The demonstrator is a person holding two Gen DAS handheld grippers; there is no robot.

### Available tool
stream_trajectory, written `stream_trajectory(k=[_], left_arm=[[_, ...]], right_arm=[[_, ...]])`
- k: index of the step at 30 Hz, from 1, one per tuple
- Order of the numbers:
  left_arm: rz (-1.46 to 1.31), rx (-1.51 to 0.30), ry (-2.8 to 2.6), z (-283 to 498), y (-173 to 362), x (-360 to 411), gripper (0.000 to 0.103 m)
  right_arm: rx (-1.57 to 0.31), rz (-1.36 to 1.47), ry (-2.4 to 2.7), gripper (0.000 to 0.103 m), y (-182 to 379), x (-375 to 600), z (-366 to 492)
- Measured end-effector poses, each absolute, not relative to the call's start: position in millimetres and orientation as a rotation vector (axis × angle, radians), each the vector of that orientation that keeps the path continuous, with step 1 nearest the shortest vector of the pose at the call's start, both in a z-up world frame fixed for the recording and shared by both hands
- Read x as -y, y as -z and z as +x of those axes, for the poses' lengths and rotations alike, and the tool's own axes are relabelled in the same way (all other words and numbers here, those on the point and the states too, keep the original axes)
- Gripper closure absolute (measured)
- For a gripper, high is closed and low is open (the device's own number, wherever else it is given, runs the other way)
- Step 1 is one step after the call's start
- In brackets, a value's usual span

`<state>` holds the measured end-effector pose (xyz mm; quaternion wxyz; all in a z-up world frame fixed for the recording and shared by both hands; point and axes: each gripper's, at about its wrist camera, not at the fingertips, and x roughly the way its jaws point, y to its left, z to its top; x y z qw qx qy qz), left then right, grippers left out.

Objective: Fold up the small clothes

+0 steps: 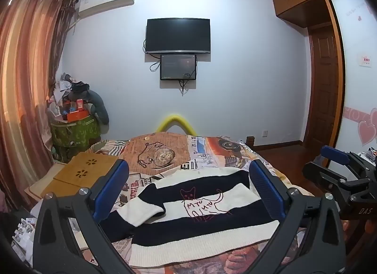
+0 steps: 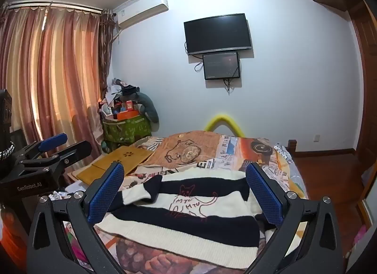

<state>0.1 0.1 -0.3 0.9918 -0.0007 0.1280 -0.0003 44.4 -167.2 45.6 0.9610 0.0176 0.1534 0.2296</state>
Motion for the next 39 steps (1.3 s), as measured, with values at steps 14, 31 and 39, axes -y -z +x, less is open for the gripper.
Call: stream_trajectory(k=[14, 31, 39], left_arm=[[-0.033, -0.281, 0.024, 6, 4, -10, 0.000], [-0.034, -0.276, 0.008, 6, 5, -13, 0.000], [-0.029, -0.273, 0.002, 5, 5, -11, 0.000]], right_arm=[[-0.317, 0.026, -0.455, 0.000, -41, 168, 44], [-0.317, 0.019, -0.452, 0.000, -43, 168, 47], [-0.314, 0.017, -0.453, 0.000, -44, 168, 46]])
